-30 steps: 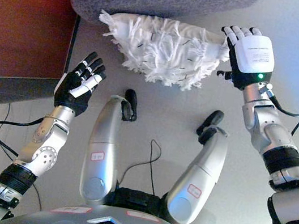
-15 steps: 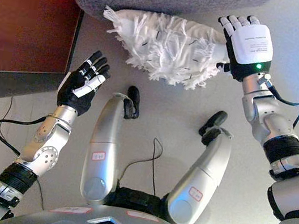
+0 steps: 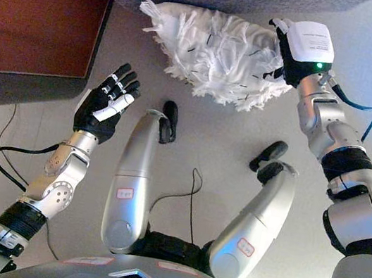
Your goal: Pick up the pillow and put it on the sofa.
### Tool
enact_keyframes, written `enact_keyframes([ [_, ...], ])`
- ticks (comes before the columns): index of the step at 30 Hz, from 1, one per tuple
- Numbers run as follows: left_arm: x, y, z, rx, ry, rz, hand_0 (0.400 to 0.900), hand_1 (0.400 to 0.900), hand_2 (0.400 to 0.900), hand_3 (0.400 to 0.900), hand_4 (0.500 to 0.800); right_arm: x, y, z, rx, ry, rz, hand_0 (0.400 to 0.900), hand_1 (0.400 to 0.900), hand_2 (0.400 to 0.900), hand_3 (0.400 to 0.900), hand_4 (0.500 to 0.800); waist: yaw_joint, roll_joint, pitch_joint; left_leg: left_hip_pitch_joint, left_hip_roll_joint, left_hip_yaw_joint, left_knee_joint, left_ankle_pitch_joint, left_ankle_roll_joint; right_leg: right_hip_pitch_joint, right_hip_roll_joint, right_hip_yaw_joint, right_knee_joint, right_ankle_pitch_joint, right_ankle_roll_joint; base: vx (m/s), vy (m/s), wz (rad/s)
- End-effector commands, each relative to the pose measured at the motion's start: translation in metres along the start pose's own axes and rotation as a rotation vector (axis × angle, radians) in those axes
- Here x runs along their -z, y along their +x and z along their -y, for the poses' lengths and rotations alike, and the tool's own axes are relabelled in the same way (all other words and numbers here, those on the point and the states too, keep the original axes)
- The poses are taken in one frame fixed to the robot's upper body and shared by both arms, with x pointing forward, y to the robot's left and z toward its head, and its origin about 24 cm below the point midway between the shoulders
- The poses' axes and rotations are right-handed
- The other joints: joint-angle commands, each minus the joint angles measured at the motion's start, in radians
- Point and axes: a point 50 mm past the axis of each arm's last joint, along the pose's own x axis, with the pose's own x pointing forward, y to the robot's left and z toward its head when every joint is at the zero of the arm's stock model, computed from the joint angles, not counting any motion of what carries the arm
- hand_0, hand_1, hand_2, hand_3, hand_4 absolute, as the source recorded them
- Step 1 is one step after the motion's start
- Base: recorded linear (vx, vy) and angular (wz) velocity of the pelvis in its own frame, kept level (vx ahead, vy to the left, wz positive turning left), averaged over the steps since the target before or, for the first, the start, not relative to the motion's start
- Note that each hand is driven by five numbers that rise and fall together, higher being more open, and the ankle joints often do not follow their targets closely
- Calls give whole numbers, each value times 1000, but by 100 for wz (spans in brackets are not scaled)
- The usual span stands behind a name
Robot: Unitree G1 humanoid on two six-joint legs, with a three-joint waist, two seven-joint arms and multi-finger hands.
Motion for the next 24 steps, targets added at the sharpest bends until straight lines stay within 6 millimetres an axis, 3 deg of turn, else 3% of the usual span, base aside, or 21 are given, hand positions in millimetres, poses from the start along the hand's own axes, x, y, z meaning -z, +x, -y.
enact_keyframes([
  [1, -30, 3, 25, 143, -33, 151, 900, 900, 900, 900, 800, 1, 22, 47, 144, 69, -10, 900, 900, 900, 900, 800, 34, 68, -3, 1, 4, -33, 125, -120, 19, -61, 21, 6, 163, -103, -22, 26, -5, 7],
  [13, -27, -1, 23, 136, -46, 114, 900, 900, 900, 900, 800, 3, 29, 29, -6, 226, -156, 900, 900, 900, 900, 800, 67, 81, -3, -67, -6, -104, 306, -184, 10, -126, -3, 57, 325, -187, -24, 41, 6, 5],
  [16, -27, -1, 24, 138, -45, 104, 900, 900, 900, 900, 800, 6, 31, 25, -59, 260, -242, 900, 900, 900, 900, 800, 74, 86, -3, -74, -6, -114, 321, -185, 7, -135, -8, 65, 340, -188, -23, 36, 10, 3],
  [19, -26, 1, 26, 146, -42, 94, 900, 900, 900, 900, 800, 14, 28, 8, -228, 305, -400, 900, 900, 900, 900, 800, 85, 96, -3, -80, -7, -125, 331, -182, 3, -144, -13, 75, 349, -187, -21, 33, 13, 4],
  [20, -27, 1, 27, 146, -43, 92, 900, 900, 900, 900, 800, 13, 28, 6, -240, 321, -413, 400, 400, 400, 400, 500, 87, 98, -3, -83, -7, -128, 334, -180, 1, -147, -14, 79, 353, -187, -21, 25, 20, 4],
  [24, -26, 3, 29, 149, -49, 72, 900, 900, 900, 900, 800, 3, 35, 9, -226, 440, -420, 400, 400, 400, 400, 500, 94, 108, -3, -79, -11, -134, 340, -176, -4, -145, -14, 88, 359, -184, -18, 25, 22, 2],
])
